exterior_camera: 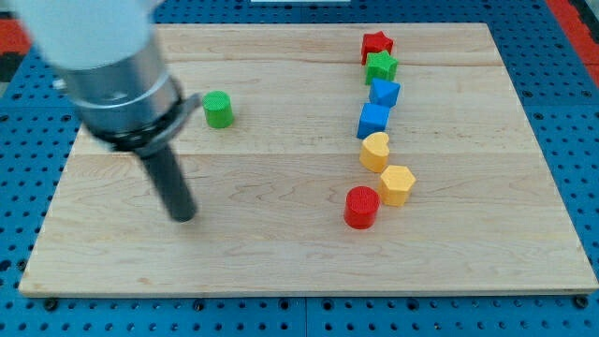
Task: Slide the red circle a bit down and right
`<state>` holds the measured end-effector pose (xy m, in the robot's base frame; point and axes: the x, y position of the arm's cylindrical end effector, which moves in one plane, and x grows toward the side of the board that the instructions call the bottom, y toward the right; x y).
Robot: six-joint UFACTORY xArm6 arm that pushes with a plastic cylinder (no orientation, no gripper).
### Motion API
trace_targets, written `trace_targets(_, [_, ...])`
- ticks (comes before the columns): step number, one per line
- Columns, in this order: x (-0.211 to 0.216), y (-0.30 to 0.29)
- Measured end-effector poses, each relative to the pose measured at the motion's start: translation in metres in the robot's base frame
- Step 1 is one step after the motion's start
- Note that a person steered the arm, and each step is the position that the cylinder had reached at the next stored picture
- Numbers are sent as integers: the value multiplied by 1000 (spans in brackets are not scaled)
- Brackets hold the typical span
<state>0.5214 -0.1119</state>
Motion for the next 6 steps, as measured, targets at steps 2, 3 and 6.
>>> trace_targets(2, [-30,140])
trace_targets(3, [-3,202])
trace_targets(6, [67,182])
